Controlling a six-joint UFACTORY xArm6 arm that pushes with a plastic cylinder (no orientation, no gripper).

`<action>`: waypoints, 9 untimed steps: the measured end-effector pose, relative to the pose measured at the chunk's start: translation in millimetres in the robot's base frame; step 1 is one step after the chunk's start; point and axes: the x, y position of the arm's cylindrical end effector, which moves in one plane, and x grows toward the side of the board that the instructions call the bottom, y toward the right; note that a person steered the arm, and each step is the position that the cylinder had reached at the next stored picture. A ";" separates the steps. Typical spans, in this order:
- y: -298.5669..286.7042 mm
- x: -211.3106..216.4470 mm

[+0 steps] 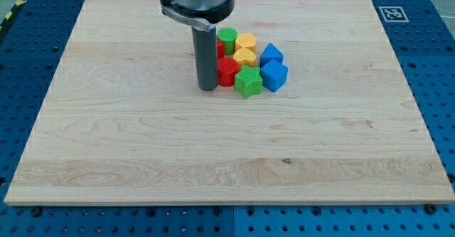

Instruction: Push the green circle slightly to the left of the yellow hexagon

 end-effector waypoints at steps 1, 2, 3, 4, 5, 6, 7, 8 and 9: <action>2.6 13.0; 17.5 13.2; 27.6 16.6; 41.7 7.5; 45.7 -1.2; 51.7 -4.2; 51.8 -21.1; 51.8 -34.4; 51.8 -35.0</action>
